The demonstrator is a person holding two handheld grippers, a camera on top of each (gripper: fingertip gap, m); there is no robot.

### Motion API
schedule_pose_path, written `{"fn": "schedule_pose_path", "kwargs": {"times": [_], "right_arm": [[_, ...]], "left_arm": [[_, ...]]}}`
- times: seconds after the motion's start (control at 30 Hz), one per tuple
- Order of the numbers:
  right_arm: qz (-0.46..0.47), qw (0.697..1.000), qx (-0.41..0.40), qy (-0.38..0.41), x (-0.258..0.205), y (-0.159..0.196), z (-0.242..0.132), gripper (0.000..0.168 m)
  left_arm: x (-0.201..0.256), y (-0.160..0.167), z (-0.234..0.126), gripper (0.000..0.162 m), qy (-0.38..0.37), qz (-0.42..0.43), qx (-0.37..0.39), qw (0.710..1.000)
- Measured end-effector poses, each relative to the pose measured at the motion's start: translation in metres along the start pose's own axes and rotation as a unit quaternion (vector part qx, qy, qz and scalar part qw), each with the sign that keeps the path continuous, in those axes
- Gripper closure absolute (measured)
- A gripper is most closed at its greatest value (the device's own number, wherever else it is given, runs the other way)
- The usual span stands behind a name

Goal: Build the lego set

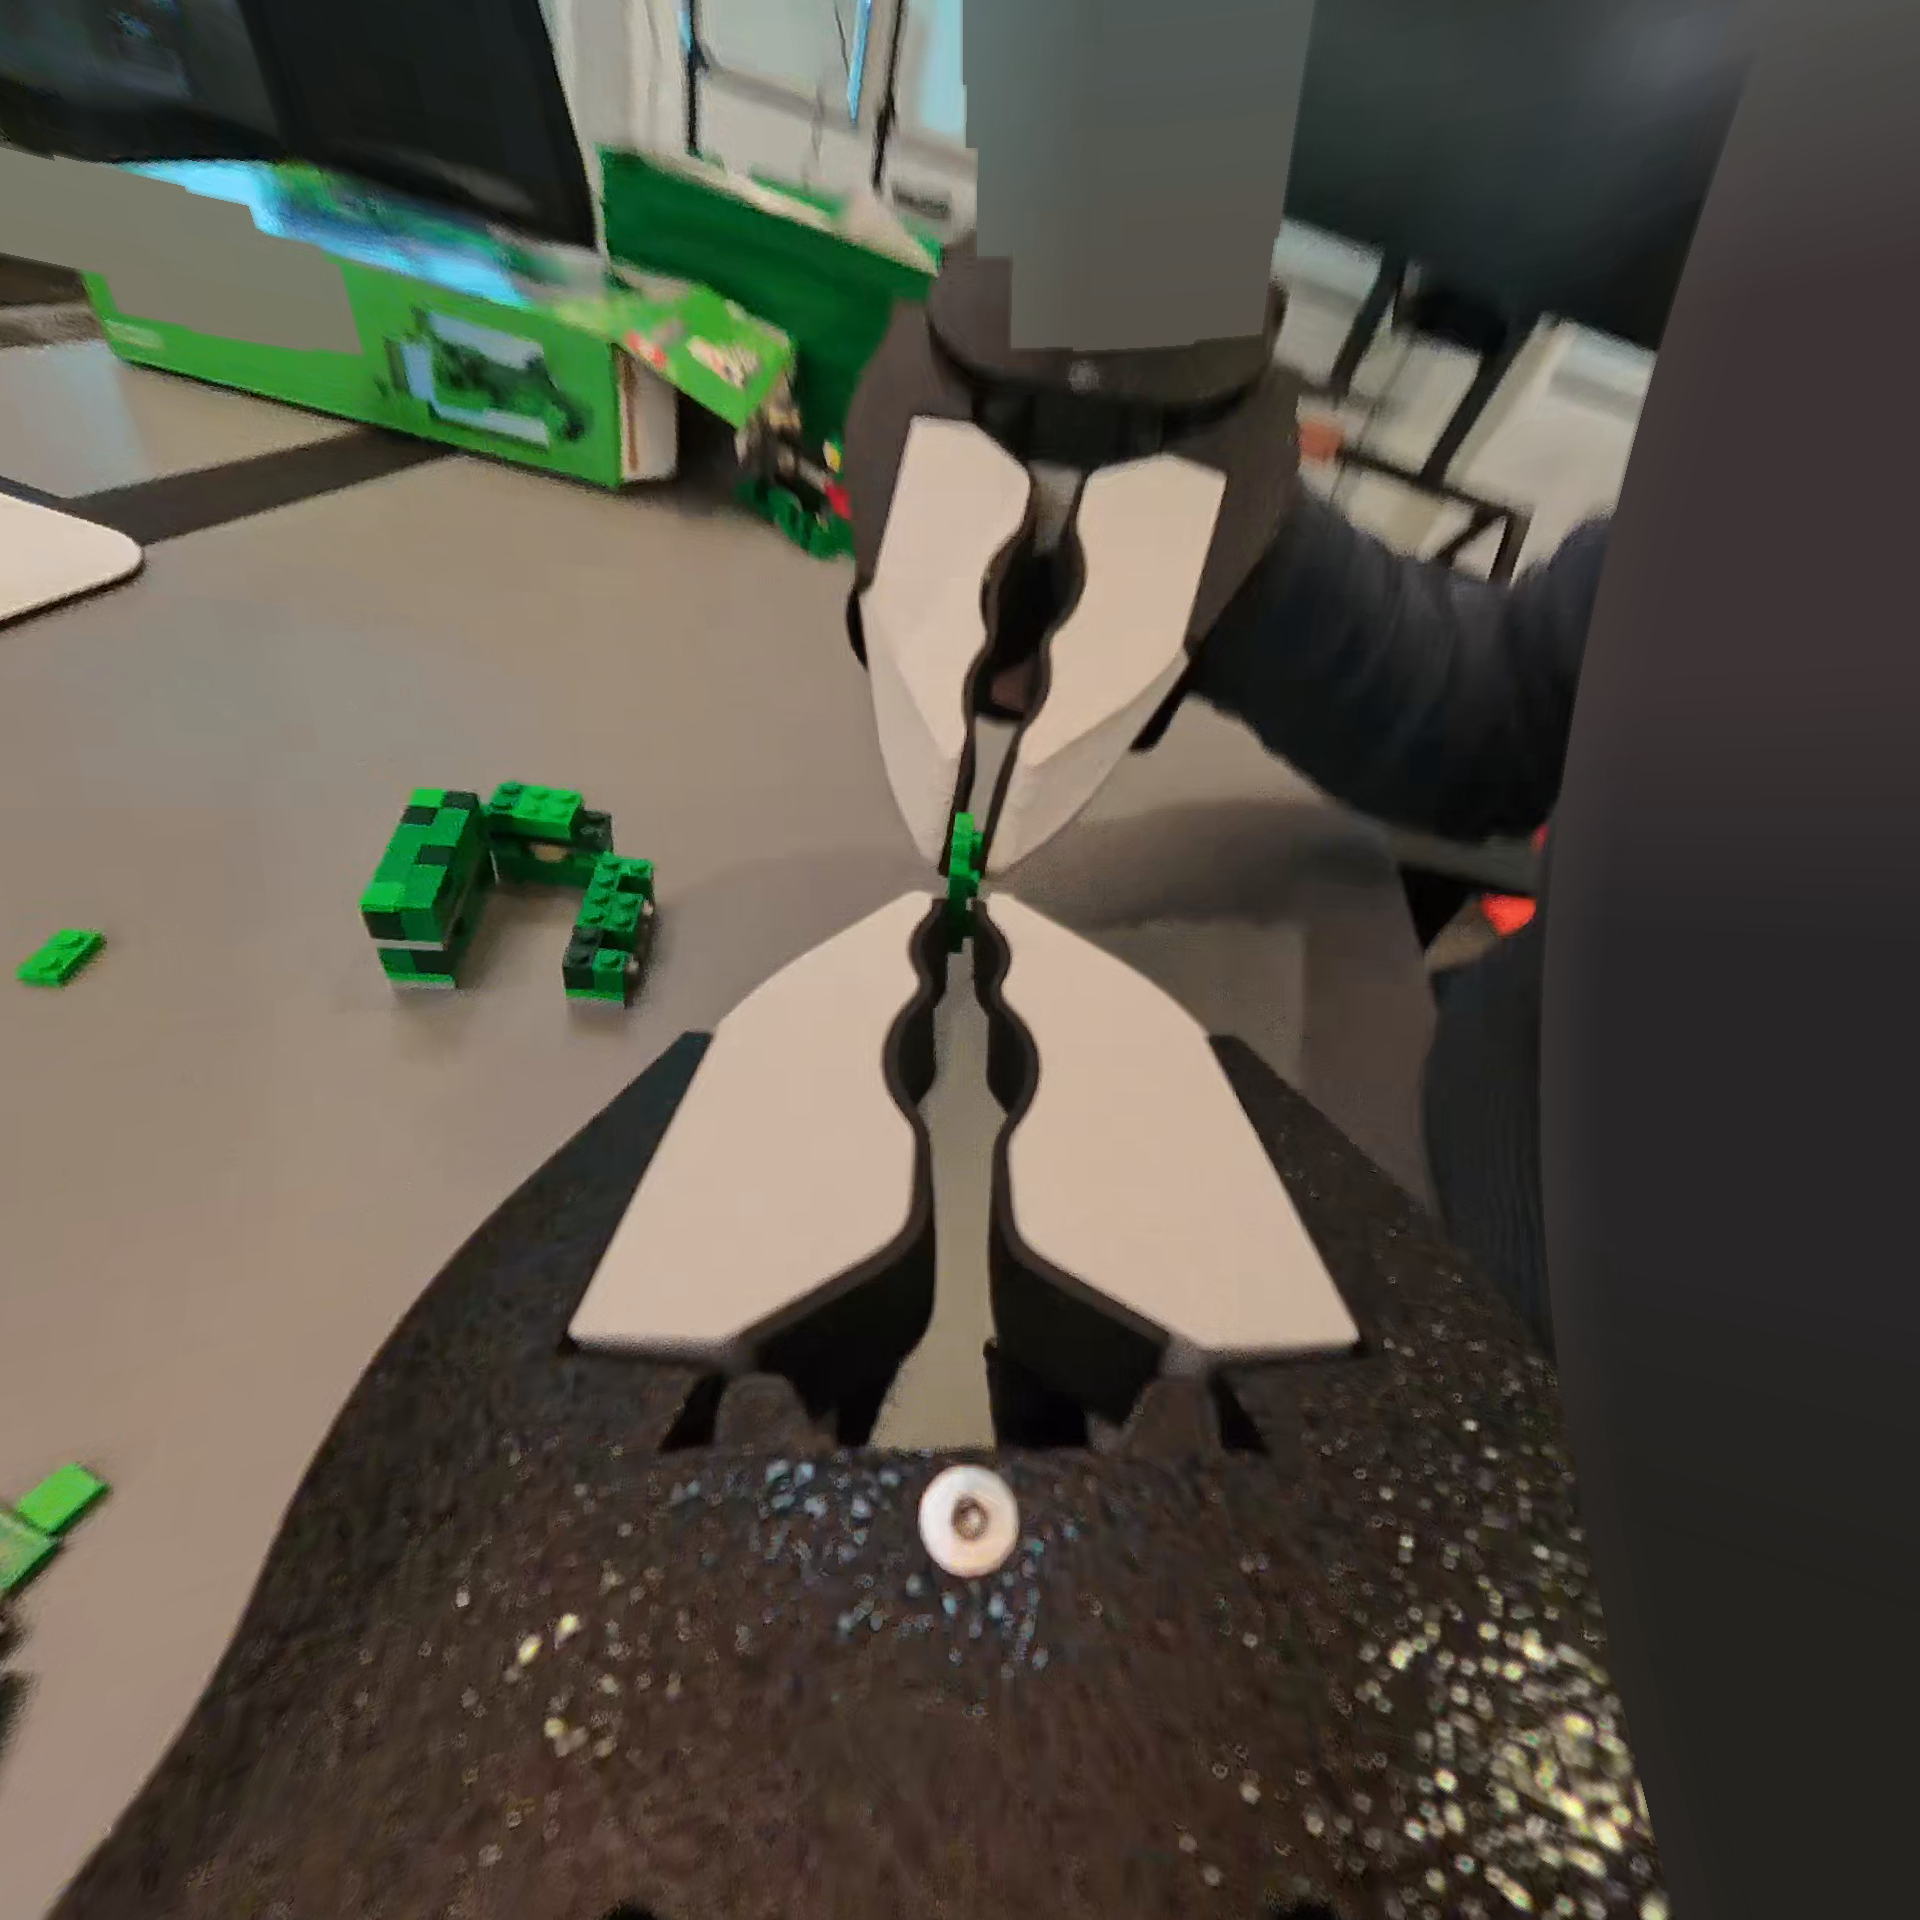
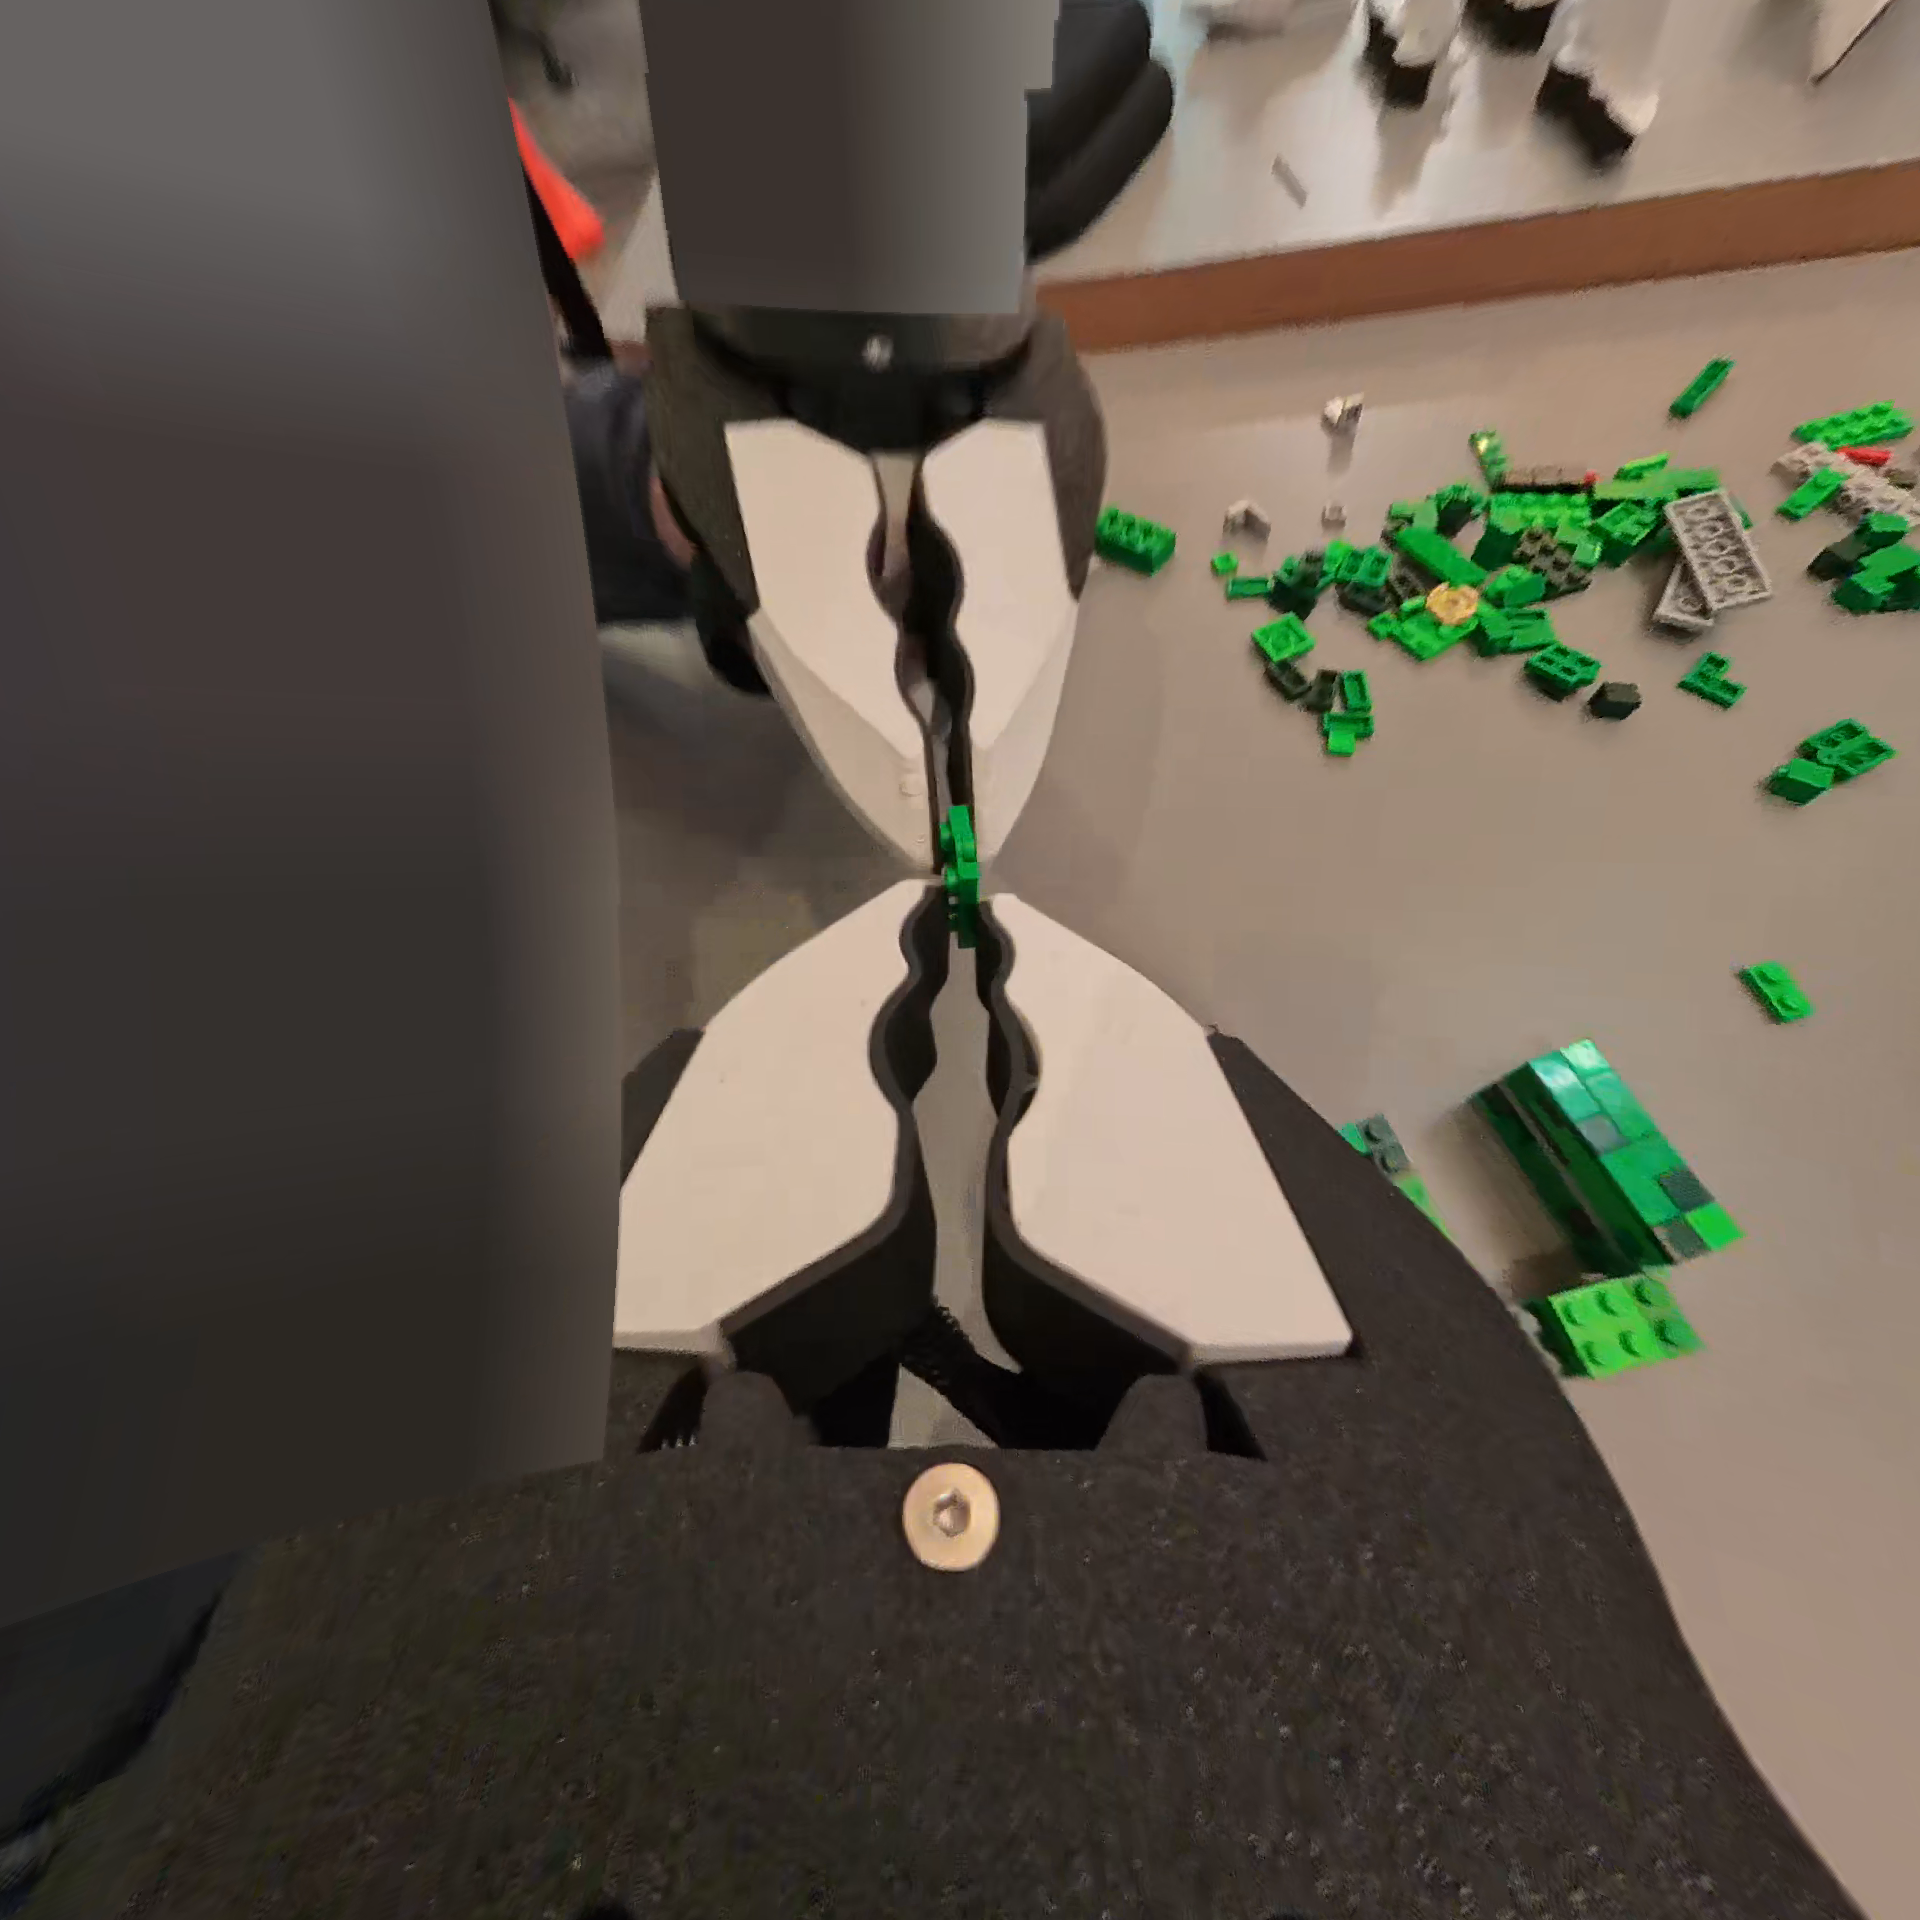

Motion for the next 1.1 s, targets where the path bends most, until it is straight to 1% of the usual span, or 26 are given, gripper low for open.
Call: {"fn": "schedule_pose_path", "kwargs": {"times": [0.1, 0.23, 0.3, 0.37, 0.43, 0.5, 0.57, 0.63, 0.67, 0.73, 0.83, 0.87, 0.93, 1.0, 1.1], "right_arm": [[-0.040, 0.996, -0.078, -0.005, -0.006, -0.003, 0.002, 0.164], [-0.088, 0.981, -0.172, 0.009, -0.013, -0.005, 0.012, 0.164], [-0.099, 0.977, -0.189, 0.016, -0.015, -0.004, 0.015, 0.164], [-0.095, 0.979, -0.180, 0.027, -0.014, -0.001, 0.014, 0.164], [-0.076, 0.986, -0.146, 0.036, -0.012, 0.004, 0.007, 0.164], [-0.044, 0.993, -0.095, 0.054, -0.008, 0.012, -0.004, 0.164], [0.002, 0.996, -0.018, 0.086, 0.000, 0.022, -0.012, 0.164], [0.071, 0.989, 0.077, 0.106, 0.011, 0.036, -0.017, 0.164], [0.105, 0.979, 0.128, 0.115, 0.017, 0.043, -0.018, 0.164], [0.155, 0.962, 0.201, 0.101, 0.027, 0.057, -0.018, 0.164], [0.170, 0.936, 0.296, 0.086, 0.034, 0.068, -0.015, 0.164], [0.161, 0.931, 0.315, 0.090, 0.036, 0.070, -0.013, 0.164], [0.138, 0.930, 0.325, 0.103, 0.038, 0.071, -0.011, 0.164], [0.101, 0.930, 0.333, 0.117, 0.037, 0.071, -0.011, 0.164], [0.077, 0.926, 0.345, 0.135, 0.037, 0.070, -0.012, 0.164]], "left_arm": [[0.003, -0.006, 0.005, 0.158, 0.015, 0.056, -0.095, 0.994], [0.007, -0.015, 0.015, 0.158, 0.017, 0.135, -0.227, 0.964], [0.008, -0.017, 0.020, 0.158, 0.017, 0.151, -0.265, 0.952], [0.006, -0.016, 0.022, 0.158, 0.012, 0.148, -0.267, 0.952], [0.002, -0.012, 0.021, 0.141, -0.010, 0.136, -0.248, 0.959], [-0.003, -0.004, 0.019, 0.124, -0.033, 0.112, -0.222, 0.968], [-0.009, 0.002, 0.016, 0.106, -0.059, 0.082, -0.153, 0.983], [-0.016, 0.007, 0.014, 0.108, -0.098, 0.051, -0.058, 0.992], [-0.020, 0.010, 0.012, 0.109, -0.116, 0.037, -0.012, 0.992], [-0.029, 0.015, 0.010, 0.113, -0.142, 0.009, 0.064, 0.988], [-0.044, 0.016, 0.006, 0.110, -0.161, -0.020, 0.137, 0.977], [-0.048, 0.016, 0.004, 0.110, -0.174, -0.015, 0.155, 0.972], [-0.053, 0.014, 0.002, 0.110, -0.198, 0.010, 0.180, 0.963], [-0.054, 0.012, 0.002, 0.114, -0.213, 0.047, 0.200, 0.955], [-0.050, 0.012, 0.005, 0.117, -0.206, 0.075, 0.203, 0.954]]}}
Point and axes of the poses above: each gripper's, where its closed fingertips meet, z out along the fingers, y out of its underside, x = y × z across the jaws, the point moved 10 cm from there along -z, back along the fingers, and after that the axes turned 2 degrees about x, right-handed, at the moved point
